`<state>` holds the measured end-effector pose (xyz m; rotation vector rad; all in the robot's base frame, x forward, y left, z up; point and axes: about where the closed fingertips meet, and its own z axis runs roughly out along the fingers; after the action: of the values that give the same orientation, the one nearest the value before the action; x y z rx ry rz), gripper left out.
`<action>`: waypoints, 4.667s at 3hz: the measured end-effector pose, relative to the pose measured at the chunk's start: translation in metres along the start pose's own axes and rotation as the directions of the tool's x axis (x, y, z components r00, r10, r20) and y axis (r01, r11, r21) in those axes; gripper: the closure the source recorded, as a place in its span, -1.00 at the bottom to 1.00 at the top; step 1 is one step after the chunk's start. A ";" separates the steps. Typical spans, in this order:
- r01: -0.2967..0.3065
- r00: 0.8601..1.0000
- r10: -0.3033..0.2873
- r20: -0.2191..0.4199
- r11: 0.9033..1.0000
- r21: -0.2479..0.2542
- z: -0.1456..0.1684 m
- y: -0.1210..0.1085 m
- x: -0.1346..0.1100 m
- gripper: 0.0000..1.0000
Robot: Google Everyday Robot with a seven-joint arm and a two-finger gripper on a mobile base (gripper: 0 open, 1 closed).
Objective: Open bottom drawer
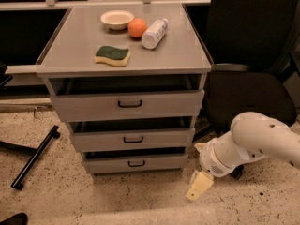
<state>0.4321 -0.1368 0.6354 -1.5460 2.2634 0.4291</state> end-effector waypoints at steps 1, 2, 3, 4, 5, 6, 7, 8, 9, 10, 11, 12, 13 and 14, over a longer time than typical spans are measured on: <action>0.000 1.000 0.000 0.000 1.000 0.000 0.000 0.000 0.000 -1.00; 0.000 0.998 0.000 0.059 1.000 0.002 0.029 -0.009 0.003 -1.00; 0.023 0.994 -0.018 0.112 0.999 -0.043 0.116 0.000 0.011 -1.00; 0.009 0.990 0.001 0.138 0.997 -0.073 0.210 0.008 0.025 -1.00; -0.031 0.984 0.044 0.171 0.996 -0.078 0.245 0.014 0.031 -1.00; -0.033 0.983 0.048 0.177 0.996 -0.082 0.249 0.014 0.031 -1.00; -0.021 0.974 0.038 0.224 0.997 -0.078 0.278 -0.001 0.025 -1.00; -0.007 0.947 0.003 0.321 1.000 0.013 0.323 -0.054 0.025 -1.00; -0.015 0.919 -0.014 0.395 0.997 0.069 0.374 -0.091 0.028 -1.00; -0.069 0.913 0.035 0.407 0.995 0.068 0.403 -0.099 0.046 -1.00; -0.069 0.913 0.035 0.407 0.995 0.068 0.403 -0.099 0.046 -1.00; -0.051 0.904 0.010 0.428 0.995 0.086 0.418 -0.119 0.038 -1.00; -0.035 0.900 -0.016 0.435 0.994 0.108 0.450 -0.153 0.032 -1.00; -0.029 0.900 -0.034 0.434 0.990 0.138 0.472 -0.182 0.030 -1.00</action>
Offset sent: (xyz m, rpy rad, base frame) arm 0.0329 0.0187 -0.0819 0.1666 -0.0711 -0.0148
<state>0.6518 -0.0160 0.1954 -1.2343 1.8990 0.5407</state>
